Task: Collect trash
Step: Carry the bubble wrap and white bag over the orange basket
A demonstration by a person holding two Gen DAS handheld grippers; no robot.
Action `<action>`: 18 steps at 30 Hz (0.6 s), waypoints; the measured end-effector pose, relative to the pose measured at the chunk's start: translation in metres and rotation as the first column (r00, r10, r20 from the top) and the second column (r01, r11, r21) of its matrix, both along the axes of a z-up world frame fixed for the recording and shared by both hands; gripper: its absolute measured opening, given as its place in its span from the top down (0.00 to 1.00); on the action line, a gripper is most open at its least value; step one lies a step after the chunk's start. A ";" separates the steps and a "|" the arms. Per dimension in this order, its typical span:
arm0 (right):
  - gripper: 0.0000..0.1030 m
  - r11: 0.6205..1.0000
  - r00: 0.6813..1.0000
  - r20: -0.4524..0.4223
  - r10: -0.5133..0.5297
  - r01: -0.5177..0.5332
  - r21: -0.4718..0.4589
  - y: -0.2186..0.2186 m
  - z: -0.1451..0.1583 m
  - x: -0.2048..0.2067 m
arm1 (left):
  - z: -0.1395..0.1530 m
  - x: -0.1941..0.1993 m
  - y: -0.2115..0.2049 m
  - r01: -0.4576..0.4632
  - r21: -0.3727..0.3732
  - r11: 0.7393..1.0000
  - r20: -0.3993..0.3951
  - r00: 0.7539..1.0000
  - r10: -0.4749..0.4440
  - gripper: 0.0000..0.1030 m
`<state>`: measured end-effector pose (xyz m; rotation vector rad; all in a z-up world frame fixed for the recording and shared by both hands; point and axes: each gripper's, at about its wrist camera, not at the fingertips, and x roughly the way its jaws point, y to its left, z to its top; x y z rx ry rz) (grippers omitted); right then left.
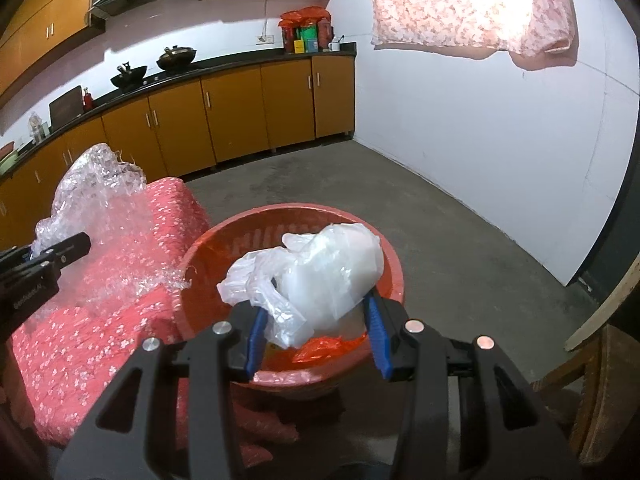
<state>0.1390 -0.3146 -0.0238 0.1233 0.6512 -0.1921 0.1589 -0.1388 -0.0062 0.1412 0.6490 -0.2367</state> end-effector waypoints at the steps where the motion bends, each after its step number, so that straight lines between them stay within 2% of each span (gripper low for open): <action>1: 0.59 1.000 1.000 -0.001 -0.002 0.002 0.002 -0.001 -0.001 0.001 | -0.001 0.001 -0.002 0.002 0.000 1.000 -0.002 1.000 -0.002 0.74; 18: 0.59 0.999 0.999 -0.002 -0.033 0.033 -0.002 -0.015 -0.010 0.033 | -0.017 0.022 -0.031 0.035 -0.025 0.999 -0.035 0.999 -0.036 0.74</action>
